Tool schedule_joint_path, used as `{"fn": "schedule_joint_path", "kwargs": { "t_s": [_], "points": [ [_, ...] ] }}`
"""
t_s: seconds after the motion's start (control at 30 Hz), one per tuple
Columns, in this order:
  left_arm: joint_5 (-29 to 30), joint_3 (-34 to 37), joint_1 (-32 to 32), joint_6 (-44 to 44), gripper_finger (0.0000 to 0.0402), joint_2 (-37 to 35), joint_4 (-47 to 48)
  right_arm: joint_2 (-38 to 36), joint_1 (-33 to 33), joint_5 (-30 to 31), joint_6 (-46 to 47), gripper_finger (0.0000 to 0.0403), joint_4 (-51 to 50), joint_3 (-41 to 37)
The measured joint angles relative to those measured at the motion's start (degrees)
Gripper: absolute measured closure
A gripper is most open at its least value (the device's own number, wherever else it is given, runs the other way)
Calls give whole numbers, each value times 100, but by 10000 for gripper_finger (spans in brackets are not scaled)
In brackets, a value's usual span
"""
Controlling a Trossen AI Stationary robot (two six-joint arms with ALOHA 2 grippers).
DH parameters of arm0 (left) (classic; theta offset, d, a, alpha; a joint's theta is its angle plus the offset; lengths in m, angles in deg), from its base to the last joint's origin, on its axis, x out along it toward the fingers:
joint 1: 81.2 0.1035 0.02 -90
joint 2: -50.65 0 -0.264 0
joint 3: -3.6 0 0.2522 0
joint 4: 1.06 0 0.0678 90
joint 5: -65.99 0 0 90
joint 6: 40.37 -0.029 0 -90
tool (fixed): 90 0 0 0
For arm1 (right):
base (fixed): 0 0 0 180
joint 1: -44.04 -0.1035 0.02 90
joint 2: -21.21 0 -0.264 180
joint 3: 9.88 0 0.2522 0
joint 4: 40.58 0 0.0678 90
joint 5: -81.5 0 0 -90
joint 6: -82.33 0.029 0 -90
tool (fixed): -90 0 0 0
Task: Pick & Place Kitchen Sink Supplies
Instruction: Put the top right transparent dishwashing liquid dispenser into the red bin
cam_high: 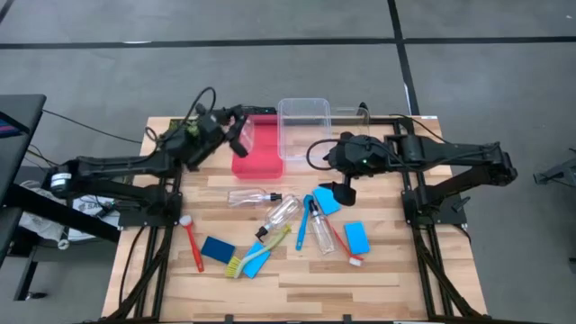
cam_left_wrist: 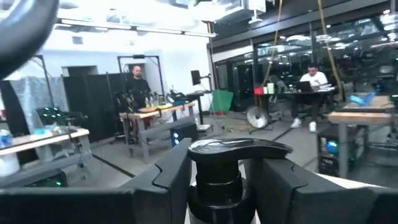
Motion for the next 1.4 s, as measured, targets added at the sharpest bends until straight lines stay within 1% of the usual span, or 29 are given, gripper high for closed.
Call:
{"fn": "schedule_joint_path", "kwargs": {
  "t_s": [0.1,0.2,0.33,0.4,0.5,0.6,0.7,0.83,1.03,1.17,1.27,1.4],
  "points": [
    [-507,0,666,0,255,410,-321,26,196,143,-101,23,2,0],
    [-1137,0,1324,83,259,815,-565,32,427,312,-31,23,4,0],
    [-2179,0,2141,702,272,1494,-1425,32,751,331,-7,23,4,0],
    [-2479,0,2443,985,272,1839,-1828,32,894,330,90,23,6,0],
    [-2777,0,2743,1156,261,2245,-2063,32,1089,329,247,23,7,0],
    [-3099,0,2896,1256,257,2543,-2220,32,1198,321,339,23,7,0],
    [-3402,0,2907,1261,266,2761,-2345,32,1253,305,354,23,7,0],
    [-3504,0,2874,1255,273,2973,-2390,32,1291,307,478,23,7,0],
    [-3555,0,2863,1272,256,3270,-2527,32,1291,305,505,23,9,0],
    [-3601,0,2863,1469,265,3440,-2876,32,1291,305,505,23,9,0],
    [-3728,0,2863,1582,272,3528,-2901,32,1291,305,505,23,20,0],
    [-3751,0,2861,1579,261,3559,-2915,32,1291,305,663,23,18,0]
  ]
}}
